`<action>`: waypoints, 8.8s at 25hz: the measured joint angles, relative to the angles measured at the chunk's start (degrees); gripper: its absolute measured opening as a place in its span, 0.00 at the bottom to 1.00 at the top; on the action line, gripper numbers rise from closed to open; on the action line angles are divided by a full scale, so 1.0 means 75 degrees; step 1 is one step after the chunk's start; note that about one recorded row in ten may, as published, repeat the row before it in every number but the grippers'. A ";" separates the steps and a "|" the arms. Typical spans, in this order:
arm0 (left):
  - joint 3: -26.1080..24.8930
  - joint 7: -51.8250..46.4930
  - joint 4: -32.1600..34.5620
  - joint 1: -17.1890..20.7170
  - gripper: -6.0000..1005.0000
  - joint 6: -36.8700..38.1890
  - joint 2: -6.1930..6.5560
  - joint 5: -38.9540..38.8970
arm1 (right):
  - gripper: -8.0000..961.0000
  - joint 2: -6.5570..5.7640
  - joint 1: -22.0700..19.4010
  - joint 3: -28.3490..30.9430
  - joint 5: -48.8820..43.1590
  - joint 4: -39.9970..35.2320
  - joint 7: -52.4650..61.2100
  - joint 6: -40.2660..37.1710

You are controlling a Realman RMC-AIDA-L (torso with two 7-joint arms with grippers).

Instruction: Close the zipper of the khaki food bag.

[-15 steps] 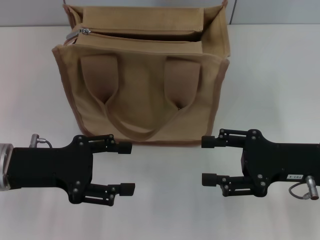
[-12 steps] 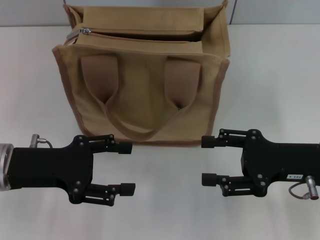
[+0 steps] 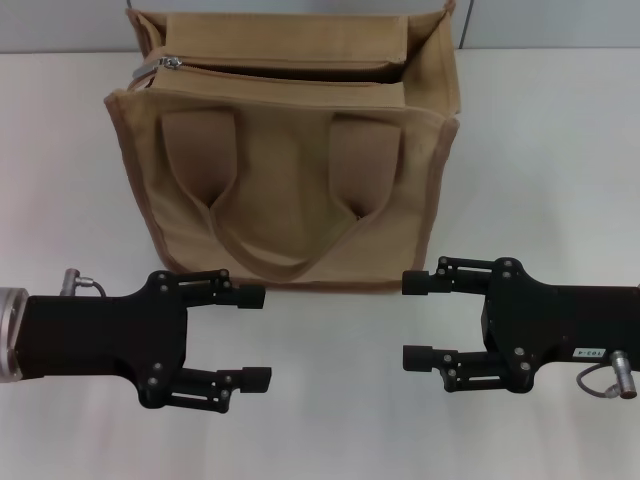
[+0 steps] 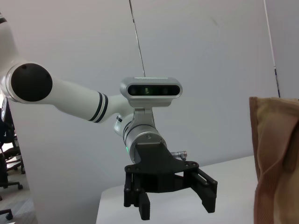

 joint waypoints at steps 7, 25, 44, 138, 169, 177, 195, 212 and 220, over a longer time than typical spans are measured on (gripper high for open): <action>-0.0198 0.0005 0.0000 -0.0007 0.83 0.0069 -0.0026 -0.0049 | 0.77 0.0000 0.0000 0.0000 0.0011 0.0000 0.0000 0.0000; -0.5485 0.1392 -0.1137 0.0447 0.83 0.0893 -0.0085 -0.0421 | 0.77 0.0012 -0.0047 0.0055 0.0028 0.0012 0.0000 -0.0001; -0.5180 0.1857 -0.0838 0.0729 0.83 -0.0245 0.0005 -0.0777 | 0.77 0.0012 -0.0023 0.0071 0.0006 0.0012 0.0000 0.0000; -0.3188 0.1866 -0.0727 -0.0769 0.03 -0.1578 -0.0425 -0.1776 | 0.77 -0.0189 0.0646 0.0829 0.1687 -0.0301 0.3422 -0.0989; -0.3244 0.2074 -0.1172 -0.0761 0.04 -0.1450 -0.0441 -0.1910 | 0.76 -0.0301 0.4244 -0.0145 -0.0796 -0.1136 0.6829 0.2015; -0.3245 0.2074 -0.1172 -0.0762 0.05 -0.1454 -0.0430 -0.1978 | 0.74 -0.0112 0.4401 -0.0858 -0.0797 -0.1234 0.6943 0.2617; -0.3189 0.2073 -0.1189 -0.0803 0.05 -0.1447 -0.0453 -0.1981 | 0.41 0.0051 0.4451 -0.1066 -0.0733 -0.1278 0.6940 0.3154; -0.3243 0.2173 -0.1582 -0.1160 0.06 -0.1479 -0.0461 -0.2073 | 0.38 0.0082 0.4520 -0.1771 -0.0231 -0.1138 0.6951 0.3683; -0.3246 0.2156 -0.1582 -0.0973 0.06 -0.1429 -0.0445 -0.2241 | 0.36 0.0084 0.4467 -0.1734 -0.0222 -0.1143 0.6957 0.3749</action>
